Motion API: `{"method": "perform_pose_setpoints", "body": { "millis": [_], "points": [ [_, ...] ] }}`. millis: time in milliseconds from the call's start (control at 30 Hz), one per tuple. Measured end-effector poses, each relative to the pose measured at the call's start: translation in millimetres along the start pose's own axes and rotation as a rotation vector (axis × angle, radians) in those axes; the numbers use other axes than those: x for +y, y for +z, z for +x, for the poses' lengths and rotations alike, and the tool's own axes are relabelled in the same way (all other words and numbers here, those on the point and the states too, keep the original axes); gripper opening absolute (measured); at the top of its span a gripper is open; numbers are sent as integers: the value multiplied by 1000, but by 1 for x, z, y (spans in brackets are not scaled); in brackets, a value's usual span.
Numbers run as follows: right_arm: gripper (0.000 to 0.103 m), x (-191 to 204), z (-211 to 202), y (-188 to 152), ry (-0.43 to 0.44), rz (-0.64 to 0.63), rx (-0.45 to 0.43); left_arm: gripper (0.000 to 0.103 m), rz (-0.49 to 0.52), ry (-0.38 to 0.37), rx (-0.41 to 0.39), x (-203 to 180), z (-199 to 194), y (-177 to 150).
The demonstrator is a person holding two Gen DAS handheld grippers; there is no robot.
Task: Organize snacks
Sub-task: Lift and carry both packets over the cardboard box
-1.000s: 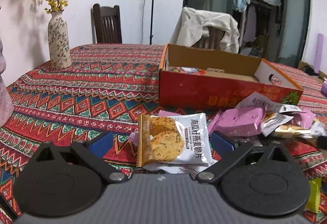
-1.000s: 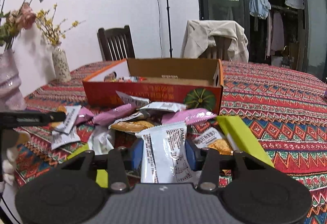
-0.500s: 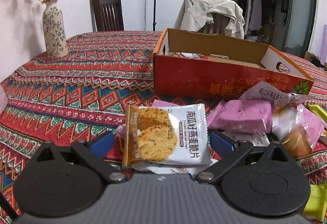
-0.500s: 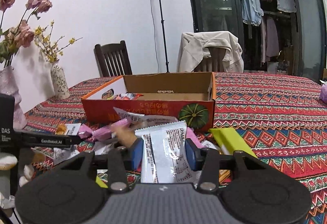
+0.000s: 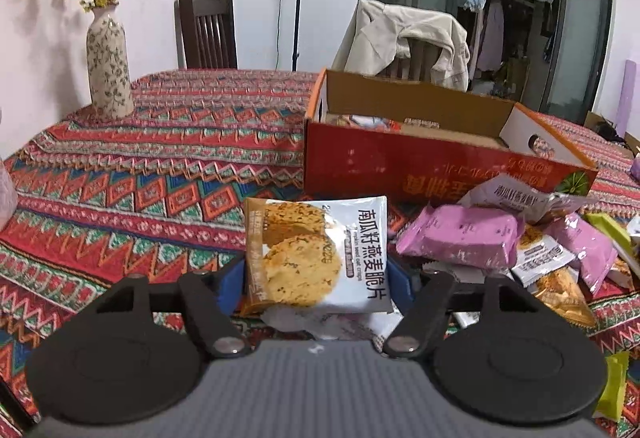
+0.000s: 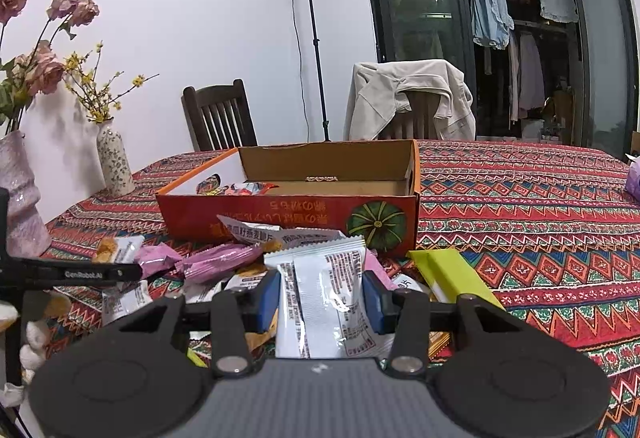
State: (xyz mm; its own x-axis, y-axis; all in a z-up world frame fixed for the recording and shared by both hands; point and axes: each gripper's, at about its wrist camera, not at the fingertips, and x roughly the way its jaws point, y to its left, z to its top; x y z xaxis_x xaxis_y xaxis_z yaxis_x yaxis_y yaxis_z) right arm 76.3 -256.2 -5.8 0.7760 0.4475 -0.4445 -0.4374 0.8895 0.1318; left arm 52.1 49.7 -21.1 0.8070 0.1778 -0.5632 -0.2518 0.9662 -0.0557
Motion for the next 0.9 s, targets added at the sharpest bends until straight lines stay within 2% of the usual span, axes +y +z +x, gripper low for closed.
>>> {"method": "perform_pose_setpoints", "body": {
  "millis": [367,900],
  "points": [
    [43,3,2,9,-7,-5,-27,72,58,-23,-111,-9,-19,23],
    [43,14,27,66,-19,-36,-140,72,91,-81,-253,-47,-18,78]
  ]
}}
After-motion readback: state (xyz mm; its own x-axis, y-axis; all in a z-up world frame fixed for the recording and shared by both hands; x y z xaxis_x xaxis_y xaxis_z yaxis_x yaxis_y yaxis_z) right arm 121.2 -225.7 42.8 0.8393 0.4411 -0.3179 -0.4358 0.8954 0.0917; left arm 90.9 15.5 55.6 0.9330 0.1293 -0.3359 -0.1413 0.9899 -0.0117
